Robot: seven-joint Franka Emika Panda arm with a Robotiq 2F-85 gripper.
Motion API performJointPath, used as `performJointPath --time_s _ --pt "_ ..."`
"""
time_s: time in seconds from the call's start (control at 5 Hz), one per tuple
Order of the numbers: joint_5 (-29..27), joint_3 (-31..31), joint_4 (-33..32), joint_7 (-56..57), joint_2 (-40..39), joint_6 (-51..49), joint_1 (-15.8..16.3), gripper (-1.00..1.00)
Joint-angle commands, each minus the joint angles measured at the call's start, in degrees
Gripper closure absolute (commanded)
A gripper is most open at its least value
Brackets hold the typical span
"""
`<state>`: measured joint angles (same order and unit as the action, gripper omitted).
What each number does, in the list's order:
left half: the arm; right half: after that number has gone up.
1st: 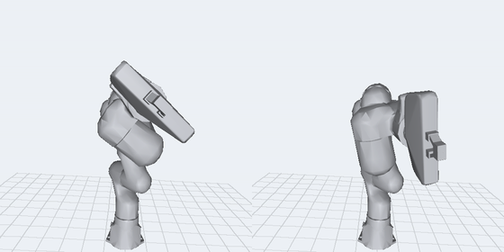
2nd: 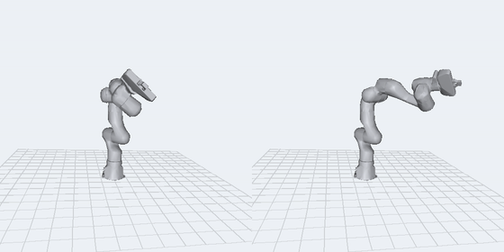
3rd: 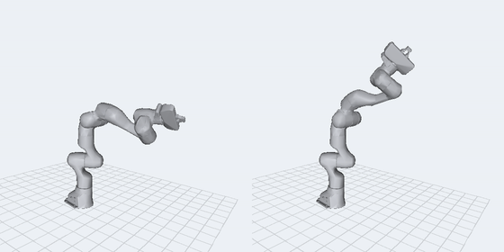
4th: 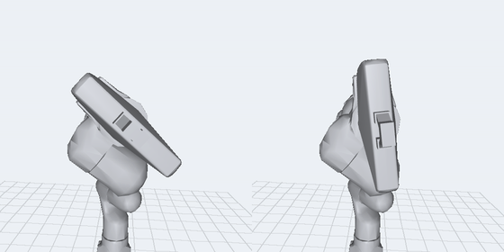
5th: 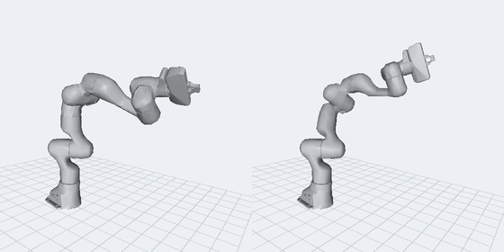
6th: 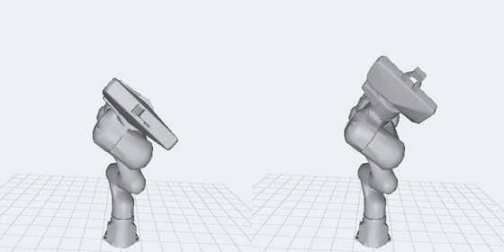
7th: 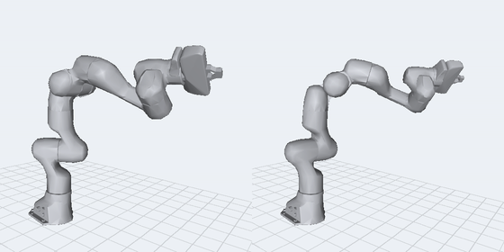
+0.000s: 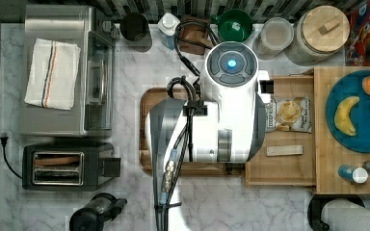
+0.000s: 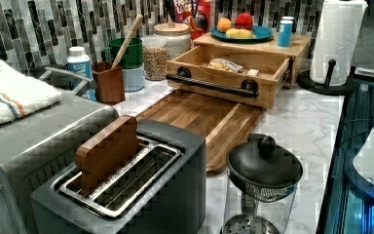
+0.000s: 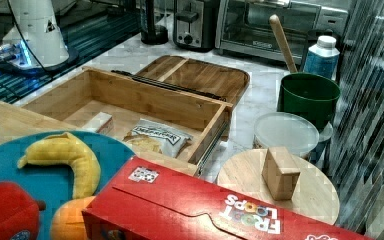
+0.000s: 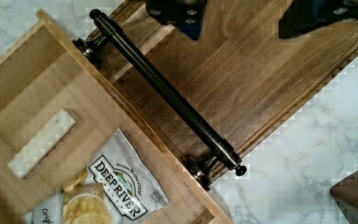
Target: Close the drawer.
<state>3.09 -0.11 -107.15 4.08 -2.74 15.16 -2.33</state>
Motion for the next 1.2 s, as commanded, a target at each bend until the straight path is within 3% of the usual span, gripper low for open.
performJointPath --time_s 0.2,0.4,0.6,1.0,1.2 --pt "0.1 0.1 0.0 0.6 -0.1 0.1 -0.1 1.0" --pt "0.1 0.1 0.0 0.6 -0.1 0.1 -0.1 1.0" --pt "-0.9 0.6 -4.3 10.4 1.6 3.8 -0.3 -1.0" --pt "-0.7 2.8 -13.1 21.1 5.6 8.8 1.1 -1.0" --pt "-3.3 3.2 -15.7 25.1 6.0 10.3 1.6 -1.0"
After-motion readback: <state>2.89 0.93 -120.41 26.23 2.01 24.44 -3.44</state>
